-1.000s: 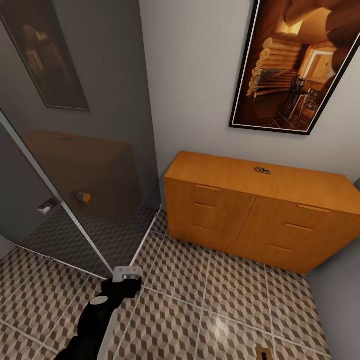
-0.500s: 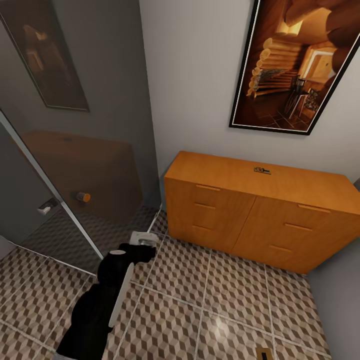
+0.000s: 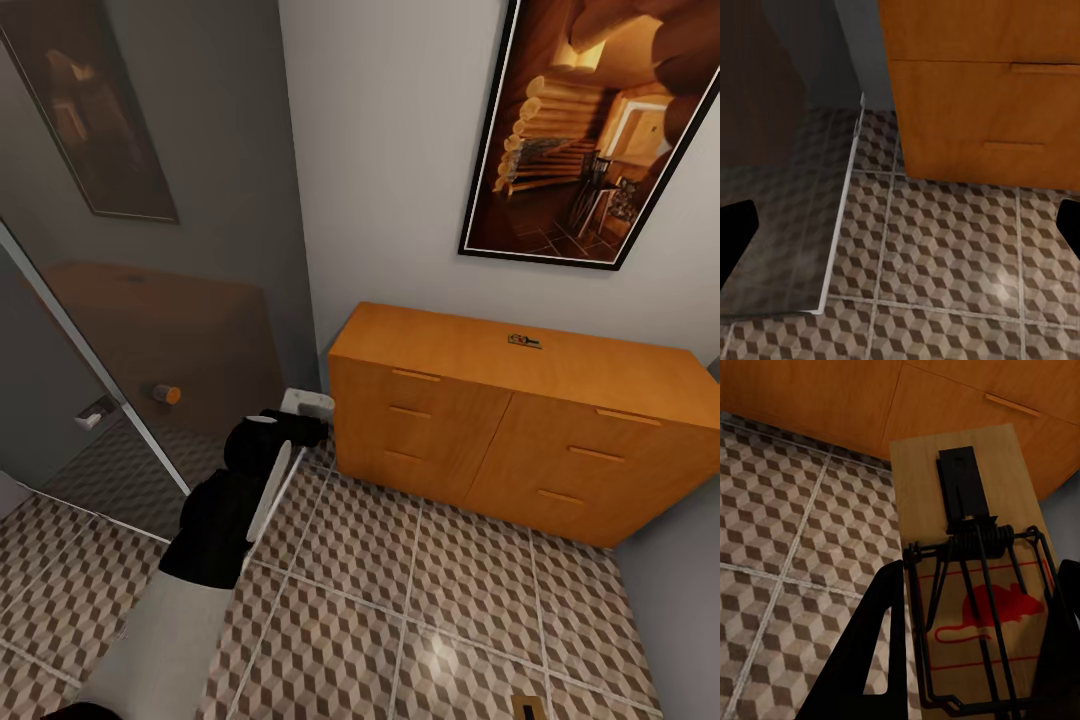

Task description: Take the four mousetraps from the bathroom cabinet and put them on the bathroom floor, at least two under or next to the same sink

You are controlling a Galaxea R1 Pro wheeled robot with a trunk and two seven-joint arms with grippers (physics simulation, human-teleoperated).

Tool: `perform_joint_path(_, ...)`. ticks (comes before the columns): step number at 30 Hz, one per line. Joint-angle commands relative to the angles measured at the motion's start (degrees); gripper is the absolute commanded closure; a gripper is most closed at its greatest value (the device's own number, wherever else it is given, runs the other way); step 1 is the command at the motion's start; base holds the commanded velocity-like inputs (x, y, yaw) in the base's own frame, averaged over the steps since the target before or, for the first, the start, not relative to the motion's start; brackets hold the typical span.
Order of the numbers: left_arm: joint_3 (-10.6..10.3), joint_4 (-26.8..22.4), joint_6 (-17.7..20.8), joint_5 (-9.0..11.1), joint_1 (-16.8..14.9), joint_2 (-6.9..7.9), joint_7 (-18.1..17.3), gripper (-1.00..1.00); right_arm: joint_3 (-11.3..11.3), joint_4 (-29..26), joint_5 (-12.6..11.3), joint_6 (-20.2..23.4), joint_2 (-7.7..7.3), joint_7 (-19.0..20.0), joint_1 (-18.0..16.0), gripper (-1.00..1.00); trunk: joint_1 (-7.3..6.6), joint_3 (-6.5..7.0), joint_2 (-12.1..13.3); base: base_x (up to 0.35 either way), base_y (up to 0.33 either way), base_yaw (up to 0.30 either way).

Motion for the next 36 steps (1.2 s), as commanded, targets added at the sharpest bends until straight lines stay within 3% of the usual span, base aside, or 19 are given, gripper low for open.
perform_joint_path(1, -0.07, 1.01, 0.29, -0.35, -1.39, -0.01, -0.08, -1.0, 0.51, 0.04, -0.64, -0.31, 0.01, 0.14, -0.04, 1.0, 0.03, -0.11, -0.11, 0.0, 0.0, 0.0)
perform_joint_path(6, -0.08, 8.58, 0.33, 0.59, -10.52, -0.03, -0.07, -1.0, 0.51, 0.04, -0.65, -0.31, 0.01, 0.14, -0.04, 1.0, 0.03, -0.11, -0.11, 0.0, 0.0, 0.0)
perform_joint_path(11, -0.1, 14.84, 0.34, 1.99, -17.48, -0.03, -0.07, -1.0, 0.51, 0.04, -0.65, -0.31, 0.01, 0.14, -0.04, 1.0, 0.03, -0.11, -0.11, 0.0, 0.0, 0.0)
perform_joint_path(12, -0.11, 17.12, 0.34, 2.81, -20.17, -0.03, -0.07, -1.0, 0.51, 0.04, -0.65, -0.31, 0.01, 0.14, -0.04, 1.0, 0.03, -0.11, -0.11, 0.0, 0.0, 0.0)
perform_joint_path(16, -0.12, 21.11, 0.34, 5.61, -25.78, -0.04, -0.02, -1.0, 0.51, 0.04, -0.65, -0.29, 0.01, 0.16, -0.04, 1.0, 0.03, -0.11, -0.11, 0.0, 0.0, 0.0)
perform_joint_path(19, -0.1, 21.61, 0.36, 7.15, -26.87, -0.02, 0.0, -1.0, 0.51, 0.04, -0.65, -0.29, 0.01, 0.16, -0.04, 1.0, 0.03, -0.11, -0.11, 0.0, 0.0, 0.0)
perform_joint_path(23, -0.06, 21.38, 0.54, 11.08, -27.63, 0.05, -0.14, -1.0, 0.51, 0.04, -0.65, -0.27, 0.01, 0.16, -0.04, 1.0, 0.03, -0.11, -0.11, 0.0, 0.0, 0.0)
perform_joint_path(24, -0.07, 21.04, 0.69, 13.3, -27.77, 0.08, -0.21, -1.0, 0.51, 0.04, -0.65, -0.28, 0.01, 0.17, -0.04, 1.0, 0.03, -0.11, -0.11, 0.0, 0.0, 0.0)
perform_joint_path(30, -0.18, 18.89, 0.96, 20.43, -27.96, 0.28, -0.38, -1.0, 0.51, 0.04, -0.65, -0.27, 0.01, 0.17, -0.04, 1.0, 0.03, -0.11, -0.11, 0.0, 0.0, 0.0)
perform_joint_path(36, -1.21, 16.89, 1.36, 22.5, -27.99, 0.35, -0.57, -1.0, 0.51, 0.04, -0.64, -0.28, 0.01, 0.17, -0.04, 1.0, 0.03, -0.11, -0.11, 0.0, 0.0, 0.0)
